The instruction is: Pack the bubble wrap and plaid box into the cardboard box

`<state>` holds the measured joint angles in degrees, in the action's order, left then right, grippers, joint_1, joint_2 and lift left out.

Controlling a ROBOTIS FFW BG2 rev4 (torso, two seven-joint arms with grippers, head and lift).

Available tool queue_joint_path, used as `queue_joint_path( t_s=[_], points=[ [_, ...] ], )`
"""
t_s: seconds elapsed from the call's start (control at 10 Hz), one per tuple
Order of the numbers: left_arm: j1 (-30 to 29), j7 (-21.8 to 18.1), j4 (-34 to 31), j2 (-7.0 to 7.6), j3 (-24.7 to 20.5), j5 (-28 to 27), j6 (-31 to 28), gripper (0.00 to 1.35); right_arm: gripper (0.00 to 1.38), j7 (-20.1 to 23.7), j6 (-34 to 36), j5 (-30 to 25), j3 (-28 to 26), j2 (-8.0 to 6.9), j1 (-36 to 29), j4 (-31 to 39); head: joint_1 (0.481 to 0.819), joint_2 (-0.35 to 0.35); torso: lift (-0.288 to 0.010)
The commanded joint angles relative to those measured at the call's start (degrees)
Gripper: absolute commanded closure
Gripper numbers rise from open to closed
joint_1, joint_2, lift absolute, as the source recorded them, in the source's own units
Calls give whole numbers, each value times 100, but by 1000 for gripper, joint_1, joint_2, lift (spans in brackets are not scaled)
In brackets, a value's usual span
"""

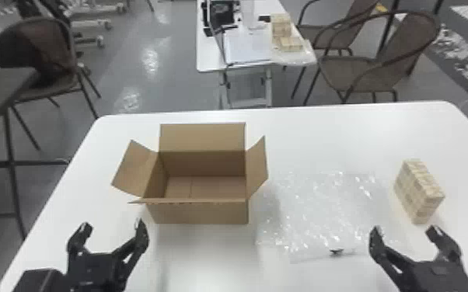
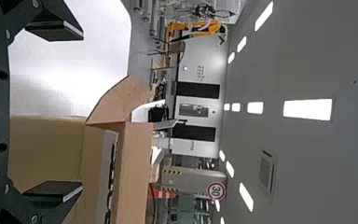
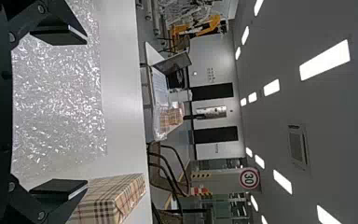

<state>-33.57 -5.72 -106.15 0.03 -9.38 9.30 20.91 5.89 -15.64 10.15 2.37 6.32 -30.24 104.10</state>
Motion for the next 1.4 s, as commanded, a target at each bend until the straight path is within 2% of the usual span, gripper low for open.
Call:
queue_joint_path(
  t_s=[0.0,0.1,0.2,0.5,0.7,0.8,1.0,1.1,1.3],
  points=[
    [61,-44,-292,-18,-345,90,-298,165,202,0,0,4,0,1,1,-13,695,135,-122],
    [245,-307,-389,-18,-582,266,-562,167,202,0,0,13,0,-8,-8,-13,695,162,-122],
    [527,-756,-389,-18,-863,345,-790,167,202,9,0,22,0,1,1,-13,695,170,-122],
    [1397,-2030,-424,-18,-1540,529,-2126,167,202,17,0,31,9,-8,36,-48,695,194,-122],
    [1652,-2206,-336,-18,-1637,907,-2794,167,202,53,0,39,9,-17,98,-83,695,199,-122],
    [1836,-2434,-239,85,-1698,1013,-3128,167,202,61,0,39,9,-35,106,-92,695,203,-122],
    [2214,-2830,24,120,-1786,1118,-3664,186,202,123,0,39,9,-61,159,-127,695,191,-122],
    [2355,-2918,121,138,-1786,1197,-4016,188,202,132,0,39,9,-61,177,-136,695,186,-122],
    [2469,-2935,367,199,-1734,1294,-4244,191,202,149,0,57,9,-79,203,-162,695,177,-122]
  ],
)
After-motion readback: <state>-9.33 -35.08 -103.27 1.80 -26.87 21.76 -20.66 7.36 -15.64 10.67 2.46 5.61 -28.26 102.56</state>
